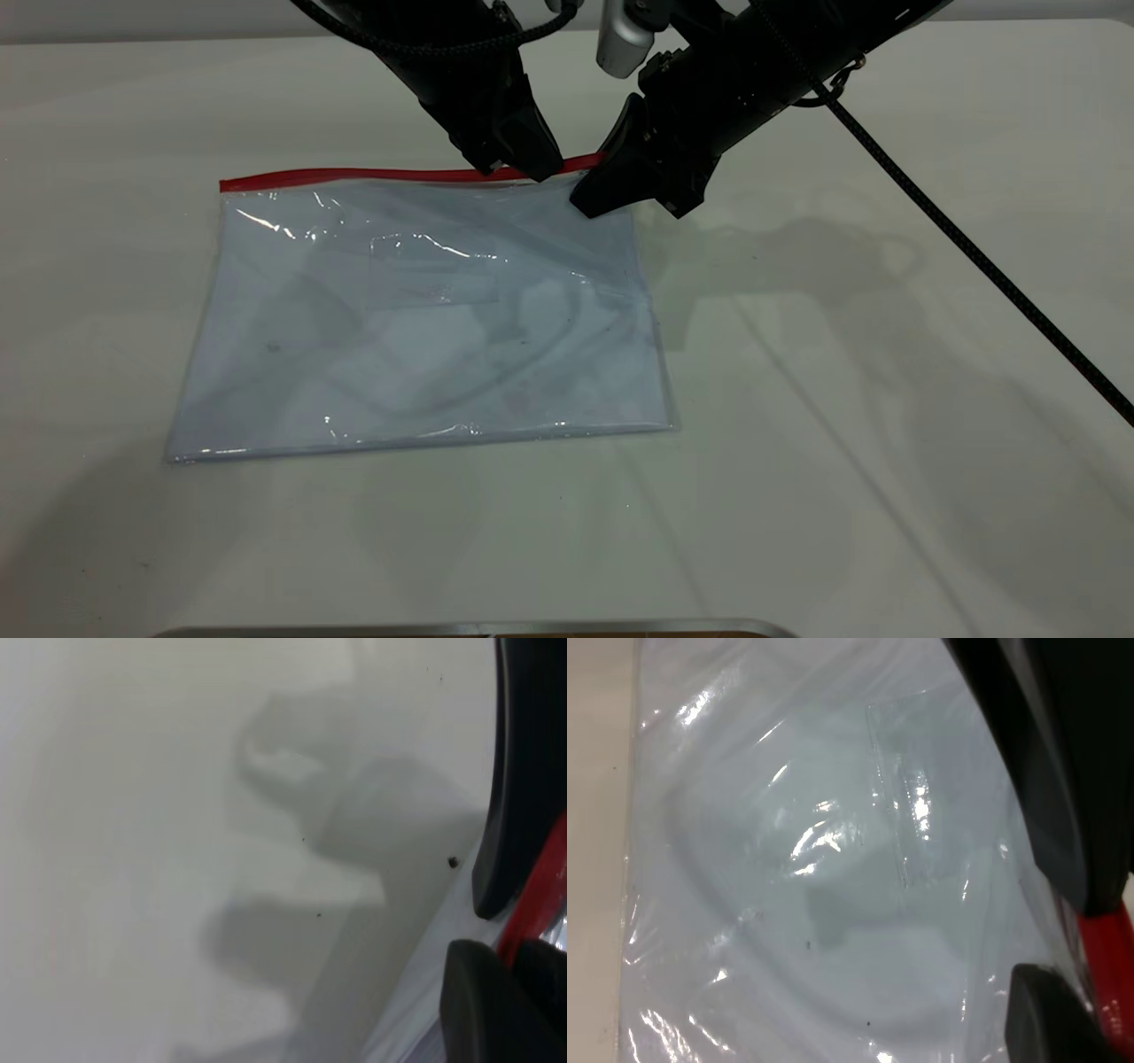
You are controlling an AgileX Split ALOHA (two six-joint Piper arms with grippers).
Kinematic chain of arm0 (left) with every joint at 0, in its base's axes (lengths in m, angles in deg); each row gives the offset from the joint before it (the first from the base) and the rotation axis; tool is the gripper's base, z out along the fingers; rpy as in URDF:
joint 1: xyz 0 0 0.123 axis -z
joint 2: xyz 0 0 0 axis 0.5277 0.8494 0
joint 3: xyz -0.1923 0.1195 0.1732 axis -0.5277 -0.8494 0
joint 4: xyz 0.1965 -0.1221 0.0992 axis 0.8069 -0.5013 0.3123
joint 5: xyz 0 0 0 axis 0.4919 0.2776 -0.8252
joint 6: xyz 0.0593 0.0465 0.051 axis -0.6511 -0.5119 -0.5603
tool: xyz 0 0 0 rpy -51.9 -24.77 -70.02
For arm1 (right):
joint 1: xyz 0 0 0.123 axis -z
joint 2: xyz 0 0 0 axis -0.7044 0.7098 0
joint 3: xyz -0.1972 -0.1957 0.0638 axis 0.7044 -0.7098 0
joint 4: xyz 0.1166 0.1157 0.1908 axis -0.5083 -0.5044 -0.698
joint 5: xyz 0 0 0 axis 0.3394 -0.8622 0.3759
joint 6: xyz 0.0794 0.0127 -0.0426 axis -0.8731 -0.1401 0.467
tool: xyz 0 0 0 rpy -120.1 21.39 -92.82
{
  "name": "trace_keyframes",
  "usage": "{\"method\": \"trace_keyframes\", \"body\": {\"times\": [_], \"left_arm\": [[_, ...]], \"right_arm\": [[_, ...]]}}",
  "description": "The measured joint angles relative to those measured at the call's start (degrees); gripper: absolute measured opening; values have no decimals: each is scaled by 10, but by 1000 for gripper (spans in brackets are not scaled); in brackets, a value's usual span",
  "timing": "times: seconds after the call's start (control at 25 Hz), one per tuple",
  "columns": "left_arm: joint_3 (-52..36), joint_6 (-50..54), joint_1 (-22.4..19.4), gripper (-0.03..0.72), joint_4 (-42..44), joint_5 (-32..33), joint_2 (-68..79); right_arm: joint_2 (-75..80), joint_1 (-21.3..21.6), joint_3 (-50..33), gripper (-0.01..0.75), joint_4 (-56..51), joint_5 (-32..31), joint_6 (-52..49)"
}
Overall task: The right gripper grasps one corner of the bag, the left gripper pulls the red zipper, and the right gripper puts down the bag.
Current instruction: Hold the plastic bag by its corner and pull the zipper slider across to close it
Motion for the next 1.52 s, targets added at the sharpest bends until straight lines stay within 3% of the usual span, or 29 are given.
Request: {"method": "trace_keyframes", "body": {"times": [0.28,0.52,0.84,1.52], "left_arm": [[5,0,0,56,1,1,3],[12,10,-6,55,-2,12,3],[17,63,-31,53,19,32,2],[17,152,-109,54,138,87,2]], "right_arm": [[0,0,0,34,0,1,-6],[0,15,0,36,-5,-4,-78],[1,57,0,36,-10,-43,-145],[2,145,0,43,13,-30,-255]]}}
